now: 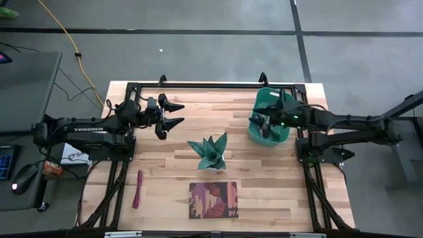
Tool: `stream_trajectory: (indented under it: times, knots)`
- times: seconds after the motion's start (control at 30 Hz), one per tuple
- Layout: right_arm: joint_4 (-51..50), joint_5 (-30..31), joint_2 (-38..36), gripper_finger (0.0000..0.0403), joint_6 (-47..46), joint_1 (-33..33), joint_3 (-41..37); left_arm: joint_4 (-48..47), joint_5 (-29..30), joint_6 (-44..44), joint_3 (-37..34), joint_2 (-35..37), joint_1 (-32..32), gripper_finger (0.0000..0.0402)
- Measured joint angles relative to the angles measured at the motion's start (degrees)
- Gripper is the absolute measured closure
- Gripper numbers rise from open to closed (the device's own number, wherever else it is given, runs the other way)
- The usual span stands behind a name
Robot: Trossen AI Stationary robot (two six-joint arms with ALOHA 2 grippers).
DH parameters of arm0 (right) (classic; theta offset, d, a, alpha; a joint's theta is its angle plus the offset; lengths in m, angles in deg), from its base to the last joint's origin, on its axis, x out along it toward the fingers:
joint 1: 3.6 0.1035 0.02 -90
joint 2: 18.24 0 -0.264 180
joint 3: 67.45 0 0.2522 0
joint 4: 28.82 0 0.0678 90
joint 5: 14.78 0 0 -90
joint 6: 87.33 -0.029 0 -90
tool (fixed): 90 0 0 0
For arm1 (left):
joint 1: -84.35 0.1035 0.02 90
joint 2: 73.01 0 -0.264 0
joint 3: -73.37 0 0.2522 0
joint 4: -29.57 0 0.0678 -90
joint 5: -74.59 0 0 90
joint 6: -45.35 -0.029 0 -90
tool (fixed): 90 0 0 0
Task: Pick and place USB-C Cables
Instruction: Put the pink patterned charger cable into the green container
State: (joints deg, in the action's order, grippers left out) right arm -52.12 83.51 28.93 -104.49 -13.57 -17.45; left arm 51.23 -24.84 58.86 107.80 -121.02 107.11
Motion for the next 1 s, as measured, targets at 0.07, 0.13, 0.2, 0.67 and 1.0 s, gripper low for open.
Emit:
stream_trajectory:
  times: [0.07,0.13,0.2,0.67,1.0]
  knots:
    - [12.05,-2.09,-1.48,0.0164,2.58,1.51,-3.73,-0.02,0.00,-0.10,0.00,0.00,0.02,0.0131]
    - [21.60,-4.29,-1.91,0.0164,5.76,2.92,-6.88,0.00,0.00,-0.14,0.00,0.00,0.02,0.0131]
    - [28.63,-5.99,-1.78,0.0164,9.02,4.26,-9.12,0.00,0.00,-0.30,0.00,0.02,0.00,0.0131]
    - [37.35,-8.57,0.79,0.0164,16.17,10.03,-11.24,-0.87,-2.64,-0.15,0.00,0.00,-0.19,0.0131]
    - [37.24,-8.57,0.79,0.0164,17.25,10.03,-11.24,-1.79,-2.06,-0.63,0.00,0.01,-2.52,0.0131]
